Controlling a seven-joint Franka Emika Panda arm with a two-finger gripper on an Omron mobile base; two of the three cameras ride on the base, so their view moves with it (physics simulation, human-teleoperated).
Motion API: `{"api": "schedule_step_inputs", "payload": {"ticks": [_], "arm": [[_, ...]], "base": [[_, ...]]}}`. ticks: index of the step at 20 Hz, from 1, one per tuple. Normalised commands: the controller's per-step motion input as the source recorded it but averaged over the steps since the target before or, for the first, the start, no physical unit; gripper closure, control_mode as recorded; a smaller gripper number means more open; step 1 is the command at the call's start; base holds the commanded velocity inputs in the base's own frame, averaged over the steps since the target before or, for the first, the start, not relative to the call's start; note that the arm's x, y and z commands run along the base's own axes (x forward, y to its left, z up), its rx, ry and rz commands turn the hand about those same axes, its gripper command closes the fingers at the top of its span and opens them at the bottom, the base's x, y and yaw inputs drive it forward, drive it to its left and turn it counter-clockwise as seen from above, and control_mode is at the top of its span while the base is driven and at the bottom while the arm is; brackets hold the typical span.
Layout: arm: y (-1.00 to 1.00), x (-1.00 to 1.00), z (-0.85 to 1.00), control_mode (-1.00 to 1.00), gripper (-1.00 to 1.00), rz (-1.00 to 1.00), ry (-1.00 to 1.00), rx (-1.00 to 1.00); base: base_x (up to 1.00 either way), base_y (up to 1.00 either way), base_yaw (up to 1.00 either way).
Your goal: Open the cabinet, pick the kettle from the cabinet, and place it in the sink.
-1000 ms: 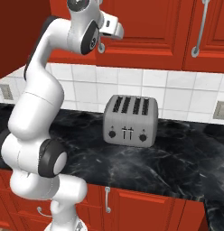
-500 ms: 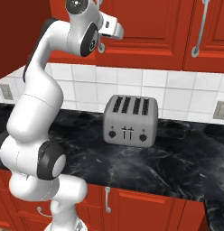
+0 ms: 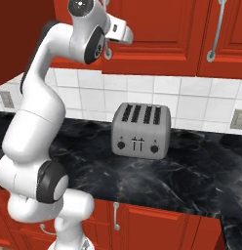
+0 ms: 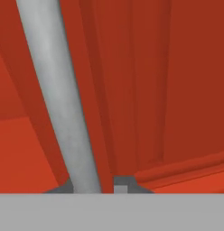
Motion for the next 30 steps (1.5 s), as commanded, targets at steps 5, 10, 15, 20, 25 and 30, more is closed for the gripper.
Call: {"api": "schedule_step_inputs", "payload": {"ticks": [5,10,15,20,25,30], "arm": [[-0.18,-0.57,0.01,-1.00,1.00,0.00,-0.06,0.00],[-0.31,-0.62,0.00,-1.00,1.00,0.00,-0.11,0.00],[-0.48,-0.58,0.02,-1.00,1.00,0.00,-0.04,0.01],[-0.52,-0.50,0.01,-1.00,1.00,0.00,0.00,0.04],[-0.55,-0.45,0.00,-1.00,1.00,0.00,0.00,0.06],[-0.58,-0.40,0.00,-1.00,1.00,0.00,0.00,0.06]], "base": [[0.00,0.00,0.00],[0.00,0.00,0.00],[0.00,0.00,0.00],[0.00,0.00,0.00],[0.00,0.00,0.00],[0.00,0.00,0.00]]}}
